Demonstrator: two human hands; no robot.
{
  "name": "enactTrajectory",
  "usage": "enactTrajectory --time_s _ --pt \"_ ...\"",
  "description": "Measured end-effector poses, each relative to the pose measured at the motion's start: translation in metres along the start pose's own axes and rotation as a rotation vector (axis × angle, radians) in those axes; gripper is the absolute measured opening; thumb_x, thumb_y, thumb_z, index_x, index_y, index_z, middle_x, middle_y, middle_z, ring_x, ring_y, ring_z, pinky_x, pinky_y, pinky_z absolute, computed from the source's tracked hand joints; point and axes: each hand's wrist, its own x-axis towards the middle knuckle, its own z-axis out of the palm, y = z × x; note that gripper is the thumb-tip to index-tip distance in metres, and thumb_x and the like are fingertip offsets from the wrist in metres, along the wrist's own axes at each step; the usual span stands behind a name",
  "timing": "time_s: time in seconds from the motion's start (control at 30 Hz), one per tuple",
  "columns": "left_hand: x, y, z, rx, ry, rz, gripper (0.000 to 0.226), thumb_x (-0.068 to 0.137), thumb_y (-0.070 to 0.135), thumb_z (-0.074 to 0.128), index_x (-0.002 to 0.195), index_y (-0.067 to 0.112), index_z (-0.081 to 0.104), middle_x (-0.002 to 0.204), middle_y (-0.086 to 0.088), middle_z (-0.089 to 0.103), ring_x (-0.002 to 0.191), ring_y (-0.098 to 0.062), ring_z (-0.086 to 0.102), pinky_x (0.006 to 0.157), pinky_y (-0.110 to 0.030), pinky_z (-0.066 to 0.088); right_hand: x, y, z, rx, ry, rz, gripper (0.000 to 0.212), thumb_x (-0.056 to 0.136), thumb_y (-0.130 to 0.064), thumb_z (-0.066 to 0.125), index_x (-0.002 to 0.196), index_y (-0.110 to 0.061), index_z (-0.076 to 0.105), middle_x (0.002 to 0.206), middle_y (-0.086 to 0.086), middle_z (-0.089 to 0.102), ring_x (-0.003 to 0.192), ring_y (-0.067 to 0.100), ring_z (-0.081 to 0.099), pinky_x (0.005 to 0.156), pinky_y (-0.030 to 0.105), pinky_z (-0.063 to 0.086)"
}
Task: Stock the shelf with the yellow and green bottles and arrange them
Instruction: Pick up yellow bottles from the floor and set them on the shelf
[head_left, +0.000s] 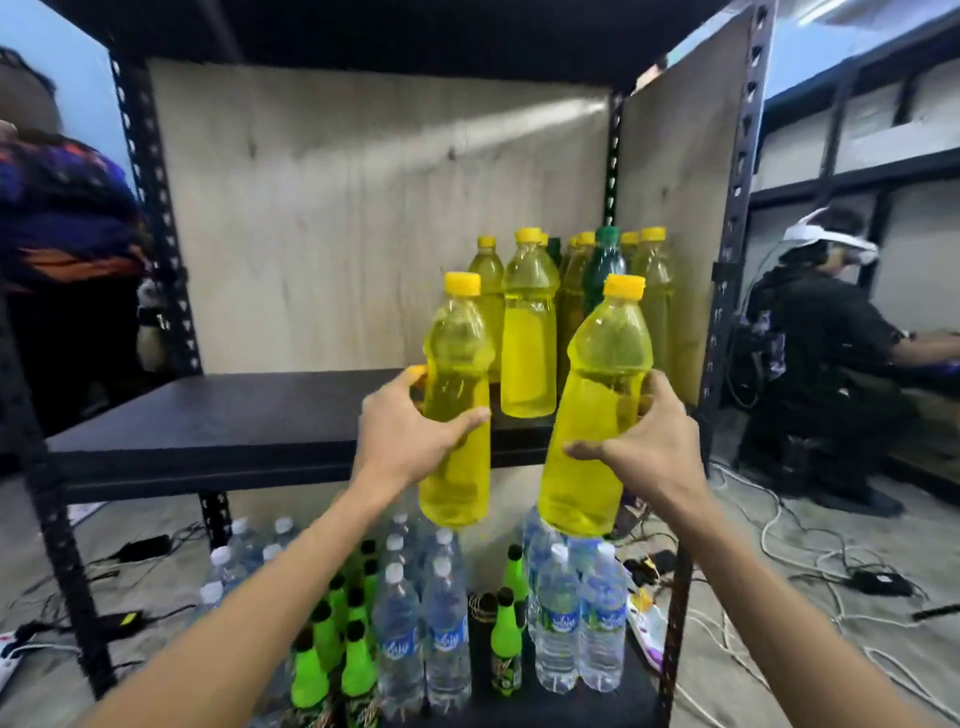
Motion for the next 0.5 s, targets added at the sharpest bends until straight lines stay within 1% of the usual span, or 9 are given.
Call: enactTrajectory --time_s 0.07,0.1,0.2,0.23,0.3,0.37,0.4,0.5 --pt "0.035 0.007 -0.006 -0.016 0.055 -0.015 0.085 0.051 0.076 0.077 0.12 0.028 0.064 0.109 0.006 0.072 0.1 -0.013 0.068 0.088 -0.033 0.055 0.019 -0.022 0.003 0.009 -0.009 -0.048 0.093 0.04 -0.034 0.101 0.119 -0.026 0.054 0.107 -0.009 0.069 0.096 0.012 0.066 0.081 0.029 0.054" --pt "0.052 0.008 -0.008 -0.026 0.074 -0.026 0.085 0.052 0.072 0.079 0.122 0.027 0.064 0.112 0.003 0.072 0.103 -0.016 0.067 0.09 -0.035 0.055 0.028 -0.031 0.008 0.008 -0.01 -0.064 0.094 0.04 -0.035 0.101 0.121 -0.026 0.054 0.107 -0.01 0.069 0.096 0.011 0.065 0.08 0.027 0.053" --pt "0.098 0.003 -0.007 -0.02 0.114 -0.043 0.085 0.055 0.063 0.084 0.125 0.021 0.063 0.119 -0.002 0.071 0.111 -0.02 0.065 0.095 -0.041 0.053 0.054 -0.05 0.03 -0.004 0.006 -0.101 0.095 0.041 -0.036 0.101 0.122 -0.024 0.054 0.102 -0.011 0.067 0.092 0.01 0.063 0.072 0.017 0.046" --pt "0.111 -0.001 -0.005 -0.015 0.124 -0.048 0.082 0.056 0.062 0.085 0.124 0.022 0.064 0.118 -0.003 0.071 0.11 -0.02 0.065 0.094 -0.041 0.053 0.062 -0.055 0.039 -0.003 0.014 -0.112 0.094 0.041 -0.035 0.101 0.122 -0.023 0.055 0.1 -0.011 0.066 0.09 0.01 0.062 0.07 0.016 0.045" --pt "0.134 -0.01 0.003 -0.011 0.129 -0.055 0.074 0.056 0.059 0.086 0.118 0.023 0.066 0.114 -0.001 0.072 0.108 -0.02 0.066 0.093 -0.038 0.054 0.077 -0.061 0.059 -0.005 0.024 -0.119 0.096 0.042 -0.035 0.1 0.125 -0.02 0.054 0.102 -0.007 0.067 0.092 0.013 0.063 0.074 0.022 0.048" --pt "0.153 -0.022 0.015 -0.022 0.125 -0.071 0.069 0.057 0.057 0.087 0.114 0.023 0.067 0.111 -0.001 0.073 0.105 -0.02 0.067 0.092 -0.036 0.054 0.088 -0.064 0.079 -0.014 0.03 -0.119 0.101 0.042 -0.036 0.1 0.129 -0.017 0.053 0.11 -0.001 0.068 0.098 0.017 0.064 0.08 0.028 0.053" --pt "0.16 -0.03 0.021 -0.031 0.122 -0.087 0.069 0.057 0.056 0.088 0.113 0.023 0.068 0.111 -0.001 0.073 0.104 -0.02 0.067 0.091 -0.036 0.054 0.093 -0.064 0.089 -0.017 0.035 -0.118 0.104 0.042 -0.037 0.1 0.131 -0.017 0.052 0.113 0.0 0.068 0.101 0.017 0.062 0.082 0.029 0.053" --pt "0.176 -0.05 0.041 -0.053 0.107 -0.129 0.072 0.057 0.057 0.087 0.116 0.022 0.067 0.111 -0.002 0.073 0.104 -0.022 0.067 0.088 -0.034 0.055 0.102 -0.061 0.116 -0.02 0.049 -0.12 0.108 0.041 -0.037 0.1 0.134 -0.016 0.05 0.115 0.0 0.067 0.099 0.013 0.057 0.079 0.024 0.048"
